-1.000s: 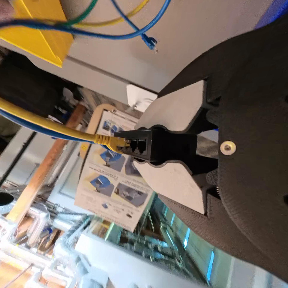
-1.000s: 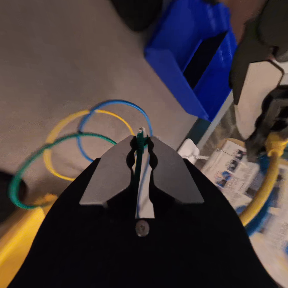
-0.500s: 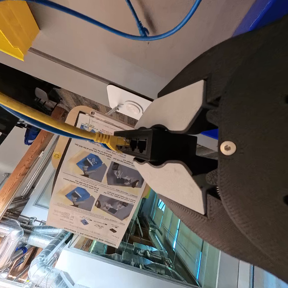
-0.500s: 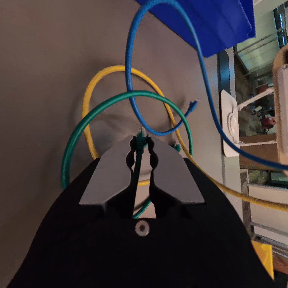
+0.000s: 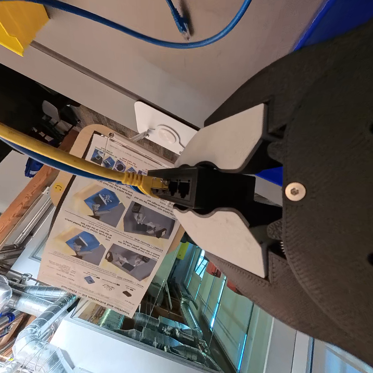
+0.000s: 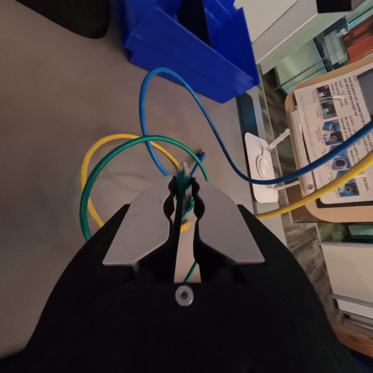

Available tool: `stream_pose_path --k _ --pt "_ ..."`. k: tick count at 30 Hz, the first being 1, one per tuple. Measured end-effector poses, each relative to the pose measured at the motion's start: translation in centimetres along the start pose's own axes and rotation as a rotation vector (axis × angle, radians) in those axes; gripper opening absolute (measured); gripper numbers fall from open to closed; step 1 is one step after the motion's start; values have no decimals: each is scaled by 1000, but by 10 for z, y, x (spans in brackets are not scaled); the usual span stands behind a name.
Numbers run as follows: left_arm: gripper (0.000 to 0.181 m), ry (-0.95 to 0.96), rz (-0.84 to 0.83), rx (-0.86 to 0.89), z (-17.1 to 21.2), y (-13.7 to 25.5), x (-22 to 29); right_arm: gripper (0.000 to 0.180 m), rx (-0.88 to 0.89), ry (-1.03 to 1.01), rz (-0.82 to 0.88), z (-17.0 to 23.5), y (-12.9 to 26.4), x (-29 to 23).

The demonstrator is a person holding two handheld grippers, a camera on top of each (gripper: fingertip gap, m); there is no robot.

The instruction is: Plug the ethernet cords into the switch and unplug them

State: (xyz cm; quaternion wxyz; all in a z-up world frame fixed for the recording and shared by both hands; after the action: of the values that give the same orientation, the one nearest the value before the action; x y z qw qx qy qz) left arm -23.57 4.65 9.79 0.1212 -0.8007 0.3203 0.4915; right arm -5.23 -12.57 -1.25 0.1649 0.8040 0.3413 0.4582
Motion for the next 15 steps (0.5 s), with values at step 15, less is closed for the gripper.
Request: stream_pose_path --k 15 --pt "30 -39 12 -49 -3 -4 5 40 -65 -648 -206 -33 -48 -58"
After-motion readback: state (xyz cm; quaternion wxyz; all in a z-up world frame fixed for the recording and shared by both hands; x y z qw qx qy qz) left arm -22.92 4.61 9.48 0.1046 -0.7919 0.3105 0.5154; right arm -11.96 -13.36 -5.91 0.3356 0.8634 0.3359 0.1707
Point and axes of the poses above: each gripper's, where its closed fingertips meet, y back along the fingers, z out of its underside, x = y × z across the jaws, the point moved 5 cm from there along y, back along the fingers, and after that the axes turned 6 degrees about -x, right-handed, at the moved point
